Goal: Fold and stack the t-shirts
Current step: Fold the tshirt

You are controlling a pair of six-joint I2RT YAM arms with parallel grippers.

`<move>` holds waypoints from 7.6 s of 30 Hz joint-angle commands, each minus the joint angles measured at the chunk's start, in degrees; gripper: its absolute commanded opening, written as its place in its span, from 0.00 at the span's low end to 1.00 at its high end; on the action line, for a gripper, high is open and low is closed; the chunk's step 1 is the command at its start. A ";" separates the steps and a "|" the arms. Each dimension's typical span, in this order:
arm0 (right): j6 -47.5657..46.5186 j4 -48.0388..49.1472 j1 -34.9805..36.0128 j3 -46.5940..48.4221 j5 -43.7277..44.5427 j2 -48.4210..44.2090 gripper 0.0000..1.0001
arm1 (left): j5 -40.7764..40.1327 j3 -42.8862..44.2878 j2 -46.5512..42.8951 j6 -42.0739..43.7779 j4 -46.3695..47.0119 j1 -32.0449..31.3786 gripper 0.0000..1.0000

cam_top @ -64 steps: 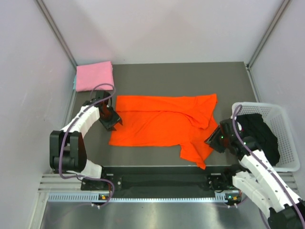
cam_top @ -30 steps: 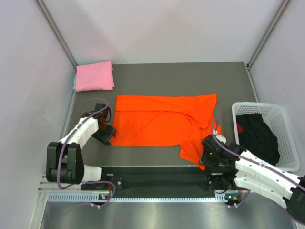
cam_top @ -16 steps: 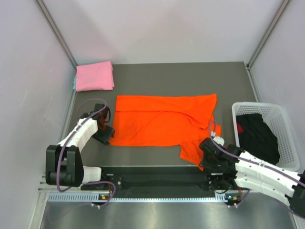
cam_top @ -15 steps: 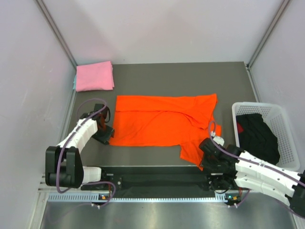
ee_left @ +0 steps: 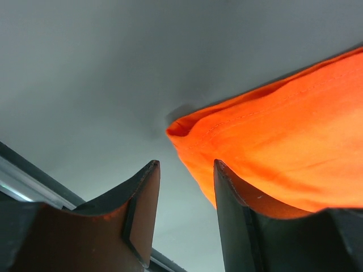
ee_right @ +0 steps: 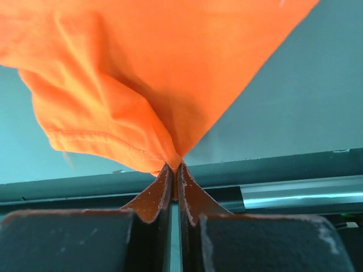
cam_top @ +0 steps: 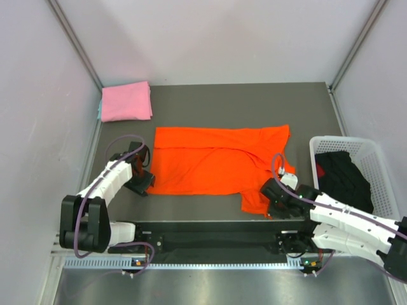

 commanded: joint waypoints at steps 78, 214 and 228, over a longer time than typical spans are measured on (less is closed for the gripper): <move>-67.49 12.01 -31.28 53.99 15.43 55.16 0.04 | -11.07 47.84 44.43 8.59 4.02 -0.24 0.09; -4.75 29.68 -26.63 32.46 -9.45 42.67 0.47 | 22.95 27.28 15.69 41.81 15.44 -1.91 0.78; -1.32 34.16 -25.92 32.37 -7.51 48.48 0.43 | 21.54 27.19 16.05 42.25 15.70 -1.91 0.75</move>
